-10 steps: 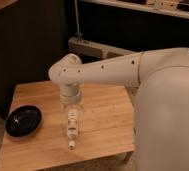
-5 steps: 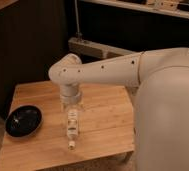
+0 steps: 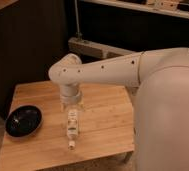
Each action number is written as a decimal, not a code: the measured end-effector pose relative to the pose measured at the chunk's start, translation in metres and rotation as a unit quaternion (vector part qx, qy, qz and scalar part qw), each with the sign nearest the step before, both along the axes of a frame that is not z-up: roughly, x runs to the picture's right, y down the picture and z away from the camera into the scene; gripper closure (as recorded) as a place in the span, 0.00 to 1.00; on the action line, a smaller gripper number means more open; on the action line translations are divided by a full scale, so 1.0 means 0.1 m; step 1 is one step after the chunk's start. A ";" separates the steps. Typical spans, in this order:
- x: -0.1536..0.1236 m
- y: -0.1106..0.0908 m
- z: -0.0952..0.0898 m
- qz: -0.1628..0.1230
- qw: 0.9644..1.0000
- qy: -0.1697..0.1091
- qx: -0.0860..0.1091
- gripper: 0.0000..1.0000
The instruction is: Place the bottle in the ceramic bowl
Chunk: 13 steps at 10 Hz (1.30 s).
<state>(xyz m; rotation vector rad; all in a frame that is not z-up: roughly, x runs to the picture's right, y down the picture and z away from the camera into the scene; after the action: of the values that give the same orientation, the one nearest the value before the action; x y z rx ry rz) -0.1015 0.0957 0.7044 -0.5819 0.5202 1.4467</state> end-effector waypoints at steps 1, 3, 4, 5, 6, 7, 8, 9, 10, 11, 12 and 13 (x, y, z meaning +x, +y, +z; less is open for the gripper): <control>0.00 0.00 0.00 0.000 1.000 0.000 0.000 0.35; 0.00 0.00 0.00 0.000 1.000 0.000 0.000 0.35; 0.00 0.00 0.00 0.000 1.000 0.000 0.000 0.35; 0.00 0.00 0.00 0.000 1.000 0.000 0.000 0.35; 0.00 0.00 0.00 0.001 1.000 -0.001 -0.001 0.35; 0.00 -0.01 0.01 0.012 1.000 -0.014 0.002 0.35; 0.08 -0.02 0.06 0.038 0.999 -0.032 0.008 0.35; 0.20 -0.08 0.19 0.078 0.995 -0.064 0.017 0.35; 0.25 -0.11 0.28 0.106 0.990 -0.093 0.023 0.35; 0.34 -0.14 0.40 0.138 0.982 -0.125 0.029 0.35; 0.34 -0.14 0.50 0.156 0.976 -0.147 0.032 0.35; 0.30 -0.12 0.62 0.157 0.975 -0.152 0.031 0.35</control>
<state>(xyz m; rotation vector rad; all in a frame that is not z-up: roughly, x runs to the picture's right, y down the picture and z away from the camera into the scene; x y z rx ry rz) -0.0711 0.0837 0.7665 -0.8469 0.1423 1.6270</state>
